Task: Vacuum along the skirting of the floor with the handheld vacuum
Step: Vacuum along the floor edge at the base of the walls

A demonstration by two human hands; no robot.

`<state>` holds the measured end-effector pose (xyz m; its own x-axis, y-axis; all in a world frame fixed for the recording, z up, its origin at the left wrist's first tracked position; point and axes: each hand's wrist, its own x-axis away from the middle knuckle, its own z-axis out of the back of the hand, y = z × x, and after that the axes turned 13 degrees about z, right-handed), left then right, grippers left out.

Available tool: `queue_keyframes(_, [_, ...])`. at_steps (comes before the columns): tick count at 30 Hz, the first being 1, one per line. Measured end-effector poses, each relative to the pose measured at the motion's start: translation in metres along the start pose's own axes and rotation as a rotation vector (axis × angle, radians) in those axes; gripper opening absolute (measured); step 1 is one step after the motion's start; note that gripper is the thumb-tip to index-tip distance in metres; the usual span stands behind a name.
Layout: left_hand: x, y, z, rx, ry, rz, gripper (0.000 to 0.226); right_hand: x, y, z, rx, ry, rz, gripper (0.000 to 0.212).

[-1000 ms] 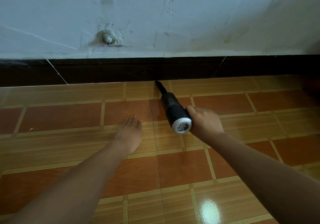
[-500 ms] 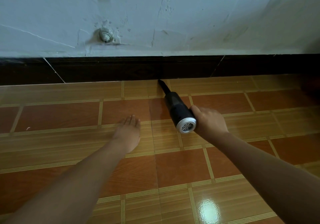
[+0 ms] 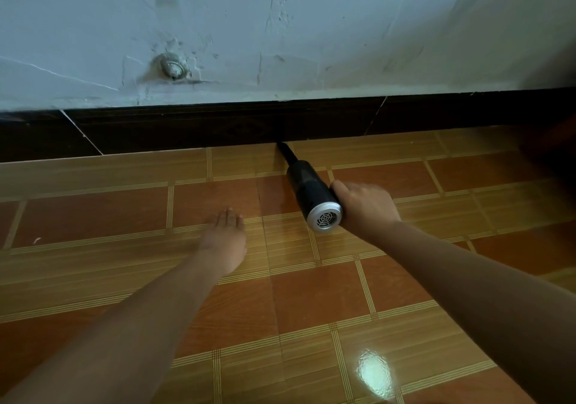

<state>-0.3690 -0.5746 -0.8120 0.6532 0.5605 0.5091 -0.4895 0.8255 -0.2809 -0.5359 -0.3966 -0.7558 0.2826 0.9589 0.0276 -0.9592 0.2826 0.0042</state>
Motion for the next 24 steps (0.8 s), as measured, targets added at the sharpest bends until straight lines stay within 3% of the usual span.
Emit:
queue_keyframes(11, [0.0,0.016,0.006,0.086,-0.029,-0.012,0.066,0.023,0.016,0.009,-0.027,-0.128,-0.057,0.027])
queue_keyframes(24, [0.0,0.07,0.042,0.085,-0.09,-0.068,0.064,0.024,0.045,0.009,0.017,-0.105,0.02,0.027])
